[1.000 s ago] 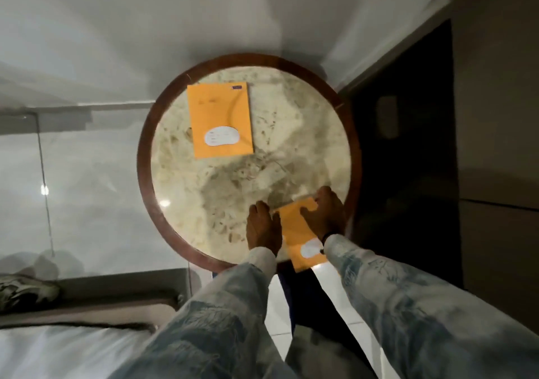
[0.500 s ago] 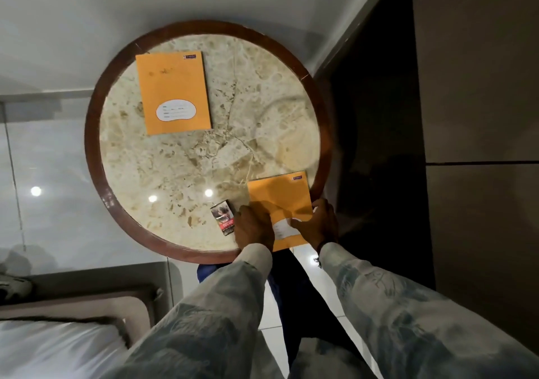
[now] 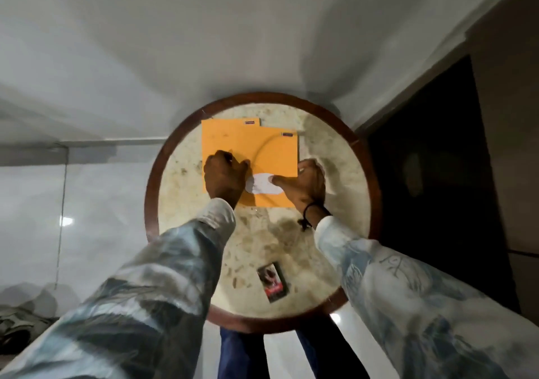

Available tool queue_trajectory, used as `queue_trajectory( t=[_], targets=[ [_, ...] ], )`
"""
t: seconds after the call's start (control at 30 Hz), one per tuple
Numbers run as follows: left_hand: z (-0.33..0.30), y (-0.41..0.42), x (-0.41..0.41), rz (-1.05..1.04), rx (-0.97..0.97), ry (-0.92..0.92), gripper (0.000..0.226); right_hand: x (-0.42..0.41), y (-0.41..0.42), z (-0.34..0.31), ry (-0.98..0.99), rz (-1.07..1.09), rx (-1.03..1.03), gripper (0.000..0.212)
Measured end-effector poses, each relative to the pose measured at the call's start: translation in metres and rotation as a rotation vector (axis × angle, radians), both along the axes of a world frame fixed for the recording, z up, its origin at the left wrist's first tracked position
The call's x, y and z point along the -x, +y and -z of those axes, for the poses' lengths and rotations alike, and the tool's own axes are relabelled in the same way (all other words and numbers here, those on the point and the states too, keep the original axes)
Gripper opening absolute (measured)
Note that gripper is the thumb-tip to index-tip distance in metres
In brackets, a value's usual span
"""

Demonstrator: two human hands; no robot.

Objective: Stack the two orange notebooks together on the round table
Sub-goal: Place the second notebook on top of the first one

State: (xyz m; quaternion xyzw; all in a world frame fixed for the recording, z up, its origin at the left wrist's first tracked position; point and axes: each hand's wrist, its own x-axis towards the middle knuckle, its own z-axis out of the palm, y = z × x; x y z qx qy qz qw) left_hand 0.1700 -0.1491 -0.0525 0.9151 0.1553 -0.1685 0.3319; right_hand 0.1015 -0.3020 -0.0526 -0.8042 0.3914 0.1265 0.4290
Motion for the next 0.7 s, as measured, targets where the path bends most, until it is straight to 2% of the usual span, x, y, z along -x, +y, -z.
queue_trajectory(
  t=[0.13, 0.23, 0.3, 0.43, 0.53, 0.6, 0.7],
  targets=[
    [0.018, 0.03, -0.043, -0.03, -0.074, 0.028, 0.042, -0.049, 0.034, 0.021, 0.003, -0.063, 0.03, 0.072],
    [0.024, 0.039, -0.041, 0.06, -0.232, 0.057, 0.05, -0.054, 0.052, 0.036, 0.012, -0.089, 0.056, 0.068],
    [0.024, 0.039, -0.038, 0.077, -0.254, 0.068, 0.055, -0.052, 0.059, 0.041, 0.0, -0.084, 0.094, 0.065],
    [0.029, 0.047, -0.052, -0.031, -0.133, 0.212, 0.064, -0.058, 0.06, 0.043, 0.016, -0.165, 0.148, 0.063],
    [0.032, 0.062, -0.063, -0.001, -0.017, 0.266, 0.06, -0.07, 0.05, 0.047, 0.013, -0.127, 0.121, 0.049],
    [0.031, 0.068, -0.063, 0.084, 0.033, 0.2, 0.054, -0.081, 0.042, 0.047, -0.004, -0.069, 0.067, 0.038],
    [0.027, 0.069, -0.053, 0.197, 0.106, 0.003, 0.051, -0.095, 0.037, 0.046, -0.011, -0.018, -0.057, 0.033]
  ],
)
